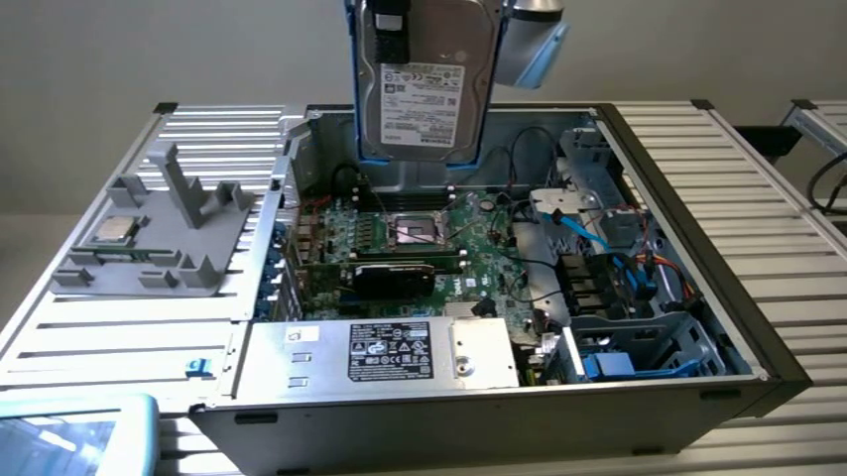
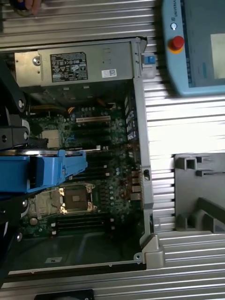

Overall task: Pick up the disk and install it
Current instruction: 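Pick up the disk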

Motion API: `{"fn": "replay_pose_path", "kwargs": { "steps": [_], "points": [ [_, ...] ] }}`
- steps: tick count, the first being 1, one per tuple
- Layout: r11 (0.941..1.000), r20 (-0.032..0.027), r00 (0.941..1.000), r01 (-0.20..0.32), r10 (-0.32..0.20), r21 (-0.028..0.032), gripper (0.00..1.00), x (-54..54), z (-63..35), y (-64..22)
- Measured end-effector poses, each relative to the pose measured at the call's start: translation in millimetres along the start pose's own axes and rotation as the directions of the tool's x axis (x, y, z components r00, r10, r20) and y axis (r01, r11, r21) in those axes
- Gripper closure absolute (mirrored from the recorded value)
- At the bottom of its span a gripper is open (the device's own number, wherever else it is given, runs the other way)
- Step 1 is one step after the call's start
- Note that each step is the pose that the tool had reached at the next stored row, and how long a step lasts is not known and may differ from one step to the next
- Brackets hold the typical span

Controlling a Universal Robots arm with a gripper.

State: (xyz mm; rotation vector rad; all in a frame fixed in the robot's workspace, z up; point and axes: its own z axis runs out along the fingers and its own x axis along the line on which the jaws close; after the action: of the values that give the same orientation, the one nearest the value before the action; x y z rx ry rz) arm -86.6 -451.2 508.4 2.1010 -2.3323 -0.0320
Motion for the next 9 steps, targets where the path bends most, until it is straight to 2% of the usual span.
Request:
{"fn": "replay_pose_path", "kwargs": {
  "steps": [3,7,9],
  "points": [
    [1.0,0.0001,1.0,0.0,0.0,0.0001,0.63,5.9,-0.1,-4.1],
    [1.0,-0.001,1.0,0.0,0.0,-0.0001,0.63,6.8,-0.2,-5.6],
    [1.0,-0.0021,1.0,0.0,0.0,-0.0004,0.63,7.6,-0.3,-14.2]
  ]
}}
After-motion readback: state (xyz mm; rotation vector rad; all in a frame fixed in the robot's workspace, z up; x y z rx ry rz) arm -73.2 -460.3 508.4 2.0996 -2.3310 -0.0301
